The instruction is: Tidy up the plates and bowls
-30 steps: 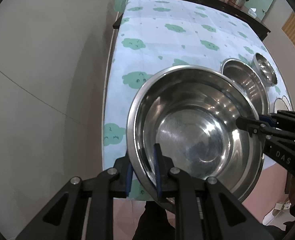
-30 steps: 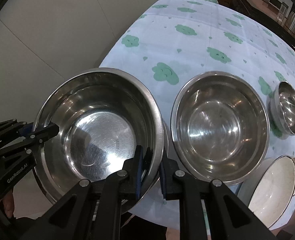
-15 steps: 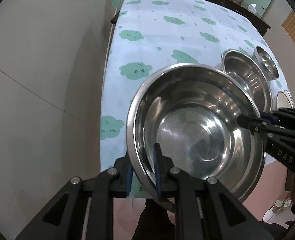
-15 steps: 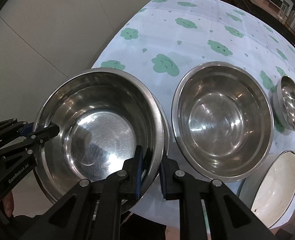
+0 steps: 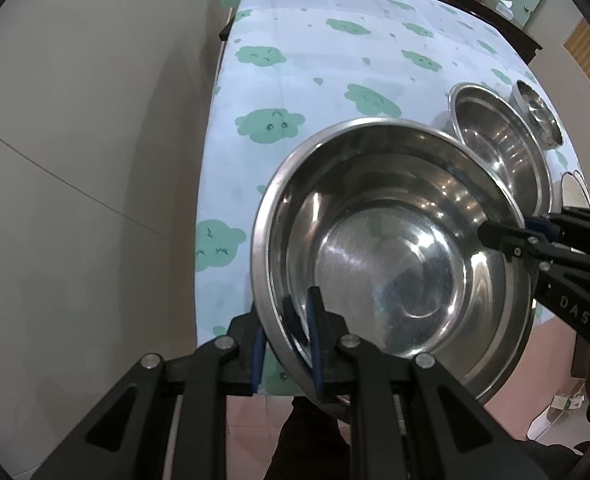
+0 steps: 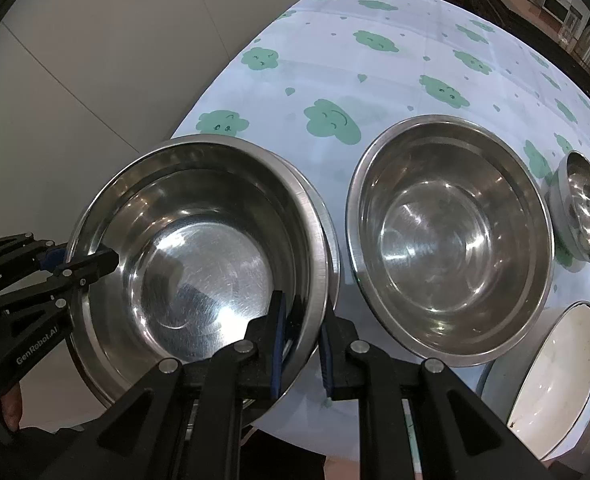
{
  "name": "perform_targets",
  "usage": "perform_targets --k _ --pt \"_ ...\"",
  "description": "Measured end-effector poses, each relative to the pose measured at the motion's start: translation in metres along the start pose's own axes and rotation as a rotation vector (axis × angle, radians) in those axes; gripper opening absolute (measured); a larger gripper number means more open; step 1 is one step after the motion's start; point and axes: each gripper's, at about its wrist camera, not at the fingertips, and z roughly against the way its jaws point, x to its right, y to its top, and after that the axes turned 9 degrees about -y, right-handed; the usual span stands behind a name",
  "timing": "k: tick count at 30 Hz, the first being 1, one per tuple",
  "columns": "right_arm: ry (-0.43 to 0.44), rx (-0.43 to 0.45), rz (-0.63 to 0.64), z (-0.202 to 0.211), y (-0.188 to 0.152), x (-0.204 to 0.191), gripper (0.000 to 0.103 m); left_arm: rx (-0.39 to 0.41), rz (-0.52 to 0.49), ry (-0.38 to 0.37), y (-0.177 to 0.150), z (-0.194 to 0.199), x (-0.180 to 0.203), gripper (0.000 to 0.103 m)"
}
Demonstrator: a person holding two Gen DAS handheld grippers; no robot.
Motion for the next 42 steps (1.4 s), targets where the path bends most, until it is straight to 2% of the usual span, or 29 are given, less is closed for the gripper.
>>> perform_targets --k 29,42 --pt "0.004 -0.001 0.032 -0.0009 0.0040 -0.0025 0.019 -0.028 0.011 -0.005 0.0019 -0.0073 -0.0033 0.018" --pt "0.019 -0.001 0.030 0.0002 0.0034 -0.0039 0.022 -0.008 0.020 -0.002 -0.0014 -0.0006 -0.0046 0.021"
